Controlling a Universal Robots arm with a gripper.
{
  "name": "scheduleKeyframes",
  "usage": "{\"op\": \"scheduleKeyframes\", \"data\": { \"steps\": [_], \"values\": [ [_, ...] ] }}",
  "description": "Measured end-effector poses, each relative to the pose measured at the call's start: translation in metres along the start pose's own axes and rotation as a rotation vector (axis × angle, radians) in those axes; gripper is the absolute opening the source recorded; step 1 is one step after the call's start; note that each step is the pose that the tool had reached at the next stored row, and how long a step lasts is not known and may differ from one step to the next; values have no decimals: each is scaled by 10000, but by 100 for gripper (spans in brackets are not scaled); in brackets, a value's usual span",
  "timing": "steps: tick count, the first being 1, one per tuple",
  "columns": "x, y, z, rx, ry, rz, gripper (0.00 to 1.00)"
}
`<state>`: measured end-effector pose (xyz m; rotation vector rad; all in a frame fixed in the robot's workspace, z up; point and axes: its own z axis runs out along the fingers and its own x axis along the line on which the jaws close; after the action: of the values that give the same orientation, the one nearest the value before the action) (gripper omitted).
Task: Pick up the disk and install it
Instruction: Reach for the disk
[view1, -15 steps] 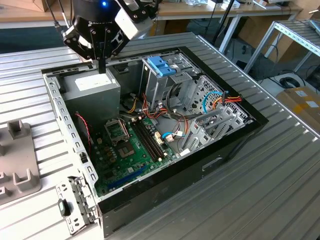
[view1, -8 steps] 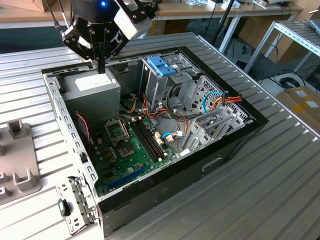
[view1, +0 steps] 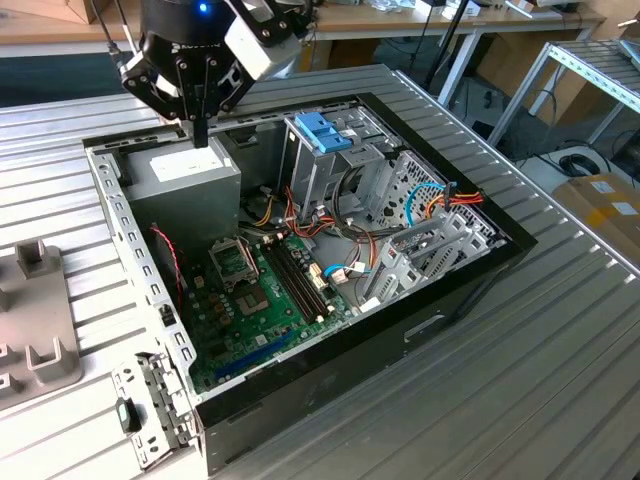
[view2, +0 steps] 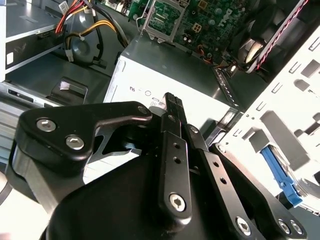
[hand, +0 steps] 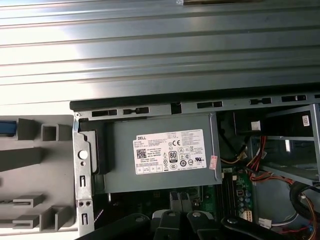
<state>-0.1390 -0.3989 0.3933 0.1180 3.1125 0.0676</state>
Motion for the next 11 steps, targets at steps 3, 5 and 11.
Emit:
{"op": "scheduleKeyframes", "data": {
  "steps": [3, 5, 11],
  "values": [
    [15, -1, 0, 0, 0, 0, 10],
    [22, -2, -1, 0, 0, 0, 10],
    [56, -4, -2, 0, 0, 0, 10]
  ]
}}
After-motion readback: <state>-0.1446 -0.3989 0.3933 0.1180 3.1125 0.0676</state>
